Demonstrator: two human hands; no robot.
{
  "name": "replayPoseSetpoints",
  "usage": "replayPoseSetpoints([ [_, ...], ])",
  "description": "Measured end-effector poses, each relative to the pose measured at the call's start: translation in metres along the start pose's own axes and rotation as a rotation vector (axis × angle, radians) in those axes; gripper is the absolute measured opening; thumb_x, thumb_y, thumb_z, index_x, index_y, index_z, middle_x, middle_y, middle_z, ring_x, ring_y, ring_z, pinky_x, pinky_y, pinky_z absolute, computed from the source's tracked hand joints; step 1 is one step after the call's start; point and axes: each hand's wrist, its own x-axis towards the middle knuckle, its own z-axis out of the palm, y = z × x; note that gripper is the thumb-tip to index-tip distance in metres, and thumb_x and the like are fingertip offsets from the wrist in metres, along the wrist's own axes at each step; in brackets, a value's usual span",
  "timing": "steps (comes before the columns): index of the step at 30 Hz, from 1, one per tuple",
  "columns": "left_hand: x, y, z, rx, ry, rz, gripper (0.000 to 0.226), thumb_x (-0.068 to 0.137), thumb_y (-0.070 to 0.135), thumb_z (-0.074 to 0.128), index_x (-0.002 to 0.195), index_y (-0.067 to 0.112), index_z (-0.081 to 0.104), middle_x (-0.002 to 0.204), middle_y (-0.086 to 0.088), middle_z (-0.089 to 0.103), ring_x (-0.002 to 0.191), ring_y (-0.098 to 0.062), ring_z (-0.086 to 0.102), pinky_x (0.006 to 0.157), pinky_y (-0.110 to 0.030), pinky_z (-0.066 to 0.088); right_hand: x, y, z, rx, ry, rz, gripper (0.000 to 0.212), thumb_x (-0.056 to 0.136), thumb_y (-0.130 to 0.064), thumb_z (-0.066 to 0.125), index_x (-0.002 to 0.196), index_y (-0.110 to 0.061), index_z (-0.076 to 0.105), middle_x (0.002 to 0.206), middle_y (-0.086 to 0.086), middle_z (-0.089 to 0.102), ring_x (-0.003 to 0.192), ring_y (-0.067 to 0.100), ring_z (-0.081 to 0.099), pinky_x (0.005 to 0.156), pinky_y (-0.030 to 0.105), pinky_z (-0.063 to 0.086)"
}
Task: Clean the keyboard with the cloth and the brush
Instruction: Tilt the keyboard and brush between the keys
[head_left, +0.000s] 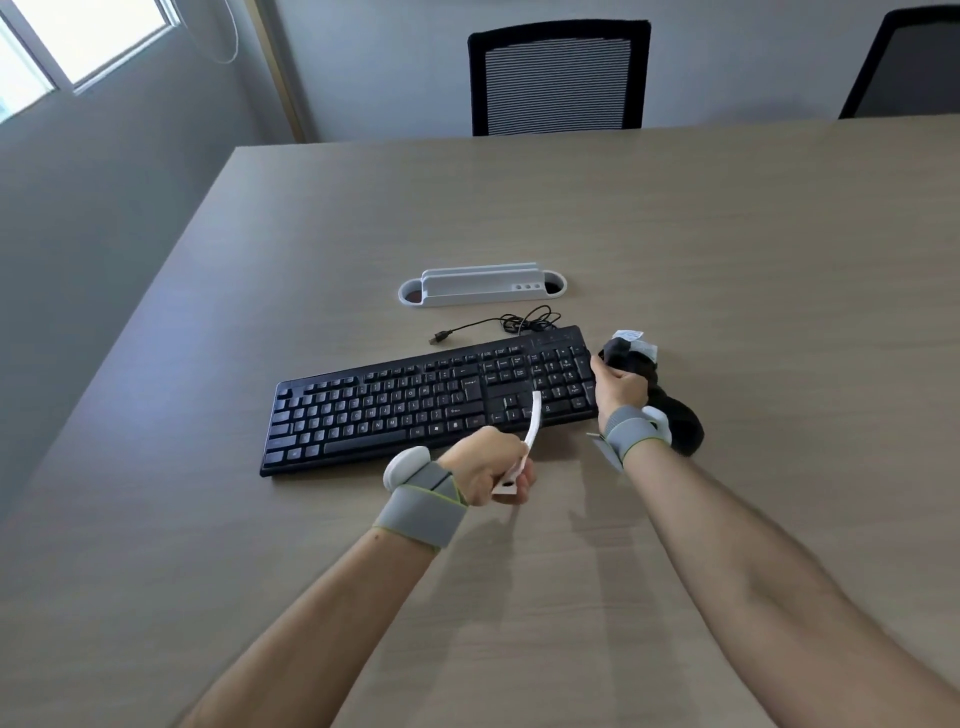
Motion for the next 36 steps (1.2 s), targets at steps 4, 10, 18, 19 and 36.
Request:
replayPoseSetpoints([
  [4,-0.006,0.007,-0.017,0.089,0.042,0.114,0.036,0.099,0.014,0.033,0.064,0.008,0.041,0.044,-0.001,0.04,0.019,-0.003,0.031,0.025,-0.008,0.026,-0.002,0.004,-0.001,-0.1,-0.016,-0.069,0.041,0.089,-0.032,0.059,0.063,-0.002,0.065,0.051,0.004,0.045,0.061,0.022,0.045,0.066,0.029,0.04],
  [10,0.007,0.012,-0.049,0.282,0.189,0.337,0.038,0.097,0.028,0.04,0.065,0.009,0.046,0.053,-0.006,0.042,0.021,-0.007,0.037,0.029,-0.013,0.036,0.002,0.01,-0.006,-0.297,-0.137,-0.062,0.034,0.095,-0.018,0.048,0.086,0.01,0.065,0.088,0.033,0.06,0.079,0.04,0.054,0.067,0.026,0.033],
  [18,0.025,0.009,-0.087,0.437,0.239,0.4,0.033,0.094,0.021,0.05,0.068,0.003,0.058,0.053,-0.008,0.048,0.026,-0.006,0.047,0.033,-0.02,0.048,-0.002,0.017,-0.007,-0.45,-0.203,0.003,0.035,0.095,-0.022,0.046,0.116,0.002,0.061,0.118,0.019,0.063,0.111,0.033,0.059,0.08,0.033,0.042],
  [19,0.028,0.011,-0.092,0.45,0.243,0.41,0.032,0.094,0.02,0.051,0.068,0.003,0.058,0.053,-0.008,0.048,0.027,-0.007,0.048,0.034,-0.02,0.049,-0.002,0.016,-0.006,-0.468,-0.2,0.001,0.03,0.094,-0.023,0.048,0.107,0.0,0.062,0.109,0.019,0.063,0.102,0.03,0.06,0.078,0.031,0.041],
  [36,0.093,0.087,-0.111,1.013,0.674,0.474,0.023,0.091,0.009,0.05,0.1,0.001,0.069,0.105,-0.021,0.067,0.093,-0.034,0.06,0.081,-0.038,0.048,0.015,-0.009,-0.019,-0.776,0.081,-0.328,0.055,0.076,-0.036,0.074,0.119,-0.008,0.055,0.123,0.013,0.055,0.116,0.031,0.05,0.096,0.04,0.042],
])
